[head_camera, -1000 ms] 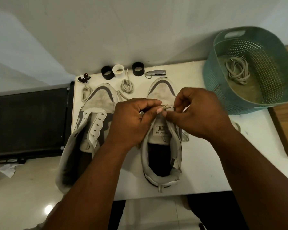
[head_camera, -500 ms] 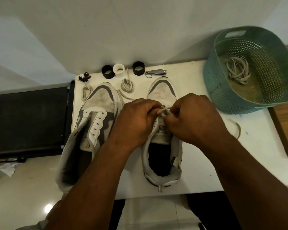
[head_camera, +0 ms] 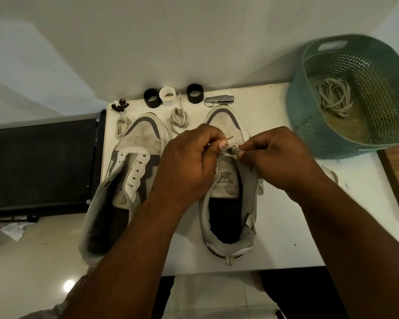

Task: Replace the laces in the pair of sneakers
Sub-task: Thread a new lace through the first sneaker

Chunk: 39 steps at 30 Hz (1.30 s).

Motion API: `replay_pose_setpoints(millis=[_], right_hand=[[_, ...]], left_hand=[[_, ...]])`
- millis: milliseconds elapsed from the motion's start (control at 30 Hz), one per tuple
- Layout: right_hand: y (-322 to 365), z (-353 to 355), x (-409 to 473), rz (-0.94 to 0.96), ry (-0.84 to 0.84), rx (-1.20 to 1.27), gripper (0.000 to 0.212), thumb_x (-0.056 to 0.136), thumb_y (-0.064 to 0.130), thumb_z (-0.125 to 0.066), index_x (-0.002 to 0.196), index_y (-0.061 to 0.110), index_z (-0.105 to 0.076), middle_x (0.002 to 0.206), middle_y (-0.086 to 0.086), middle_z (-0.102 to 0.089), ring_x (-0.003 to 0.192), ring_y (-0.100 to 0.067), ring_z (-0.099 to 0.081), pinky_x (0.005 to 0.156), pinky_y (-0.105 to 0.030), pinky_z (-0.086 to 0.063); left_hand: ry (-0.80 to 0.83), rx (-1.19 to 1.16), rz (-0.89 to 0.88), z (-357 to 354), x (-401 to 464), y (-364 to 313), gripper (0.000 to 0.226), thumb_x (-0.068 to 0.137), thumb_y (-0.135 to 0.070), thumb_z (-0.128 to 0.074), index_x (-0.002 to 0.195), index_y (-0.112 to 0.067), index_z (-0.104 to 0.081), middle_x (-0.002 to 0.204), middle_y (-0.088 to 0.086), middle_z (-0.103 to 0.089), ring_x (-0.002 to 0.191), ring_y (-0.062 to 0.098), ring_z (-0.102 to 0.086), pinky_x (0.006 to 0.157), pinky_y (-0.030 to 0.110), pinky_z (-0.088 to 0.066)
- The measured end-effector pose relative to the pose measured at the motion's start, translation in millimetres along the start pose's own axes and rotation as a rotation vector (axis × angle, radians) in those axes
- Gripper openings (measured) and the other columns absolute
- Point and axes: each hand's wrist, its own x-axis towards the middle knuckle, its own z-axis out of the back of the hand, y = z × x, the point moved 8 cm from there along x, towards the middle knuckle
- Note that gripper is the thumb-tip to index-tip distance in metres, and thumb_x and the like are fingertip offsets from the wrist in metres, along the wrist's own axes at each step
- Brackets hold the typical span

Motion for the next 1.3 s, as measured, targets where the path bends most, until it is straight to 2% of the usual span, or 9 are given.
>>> replay_pose_setpoints(millis=[267,400,533,667,800,933,1067,1167,1300], right_hand=[[-3.5,-1.7,1.1,0.014,0.004,0.074,0.011,0.089,0.020,-0.075,0.081,0.023,-0.082,0.069,0.009,-0.073,0.062,-0.002,-0.064,0.060,-0.026,-0.053],[-2.1,-3.9,0.1,0.033,0.003,0.062,0.011,0.089,0.018,-0.075,0.082,0.023,-0.082,0.069,0.011,-0.073,0.059,0.003,-0.062,0.053,-0.013,-0.045],[0.1,-4.7,-1.1,0.059,0.007,0.050,0.010,0.089,0.018,-0.075,0.085,0.023,-0.083,0.072,0.011,-0.074,0.063,0.005,-0.063,0.055,-0.012,-0.045],[7.8,-5.0,-3.6,0.130,0.016,-0.030,0.009,0.090,0.020,-0.075,0.088,0.022,-0.083,0.076,0.012,-0.074,0.072,0.002,-0.065,0.054,-0.006,-0.046],[13.8,-5.6,-6.2,0.172,0.025,-0.037,0.006,0.086,0.026,-0.079,0.087,0.022,-0.083,0.074,0.010,-0.075,0.071,-0.003,-0.068,0.059,-0.012,-0.051],[1.5,-8.6,-0.7,0.063,0.087,0.225,0.024,0.099,0.018,-0.061,0.083,0.011,-0.079,0.074,-0.010,-0.074,0.068,-0.026,-0.071,0.070,-0.040,-0.060],[-8.8,-16.6,2.1,0.000,0.094,0.300,0.010,0.094,0.012,-0.069,0.085,0.011,-0.073,0.070,-0.009,-0.070,0.057,-0.022,-0.060,0.052,-0.034,-0.052],[-13.0,-20.3,4.3,0.008,0.063,0.280,0.013,0.095,0.013,-0.067,0.083,0.016,-0.070,0.070,-0.008,-0.066,0.060,-0.017,-0.057,0.055,-0.033,-0.049],[-6.6,-1.0,6.0,0.068,-0.124,0.428,0.022,0.104,0.012,-0.051,0.084,0.020,-0.058,0.085,-0.002,-0.066,0.076,-0.006,-0.067,0.066,-0.024,-0.054]], left_hand=[[0.139,0.099,0.038,-14.3,0.3,4.2,0.013,0.087,-0.023,-0.068,0.089,-0.017,-0.079,0.074,-0.002,-0.072,0.069,0.016,-0.065,0.068,0.039,-0.054],[0.210,0.186,0.010,-19.2,0.4,0.1,0.016,0.084,-0.024,-0.066,0.086,-0.016,-0.080,0.074,0.001,-0.072,0.070,0.020,-0.064,0.071,0.039,-0.053],[0.261,0.264,0.009,-23.8,1.4,-0.5,0.022,0.083,-0.028,-0.062,0.088,-0.018,-0.081,0.075,0.002,-0.072,0.071,0.020,-0.062,0.070,0.034,-0.048],[0.190,0.233,0.072,-21.5,-0.4,3.4,0.015,0.085,-0.025,-0.067,0.086,-0.018,-0.080,0.075,0.000,-0.072,0.070,0.019,-0.064,0.068,0.039,-0.054],[0.096,0.188,0.139,-20.5,-5.0,6.1,0.015,0.086,-0.025,-0.066,0.087,-0.018,-0.078,0.075,-0.003,-0.072,0.069,0.017,-0.065,0.067,0.040,-0.056],[0.103,0.111,0.137,-21.3,-6.2,11.3,0.015,0.089,-0.025,-0.065,0.091,-0.020,-0.079,0.079,-0.005,-0.073,0.074,0.014,-0.064,0.072,0.040,-0.055],[0.111,0.043,0.118,-21.6,-4.7,15.4,0.013,0.092,-0.023,-0.067,0.095,-0.022,-0.080,0.081,-0.009,-0.073,0.076,0.011,-0.064,0.074,0.040,-0.054],[0.125,-0.038,0.118,-20.8,-5.2,18.3,0.014,0.092,-0.028,-0.071,0.102,-0.023,-0.080,0.085,-0.009,-0.073,0.080,0.009,-0.065,0.076,0.040,-0.055],[0.077,0.070,0.114,-10.8,-11.1,23.2,0.065,0.078,-0.055,-0.074,0.135,-0.026,-0.062,0.122,-0.009,-0.062,0.120,0.011,-0.050,0.104,0.030,-0.039]])
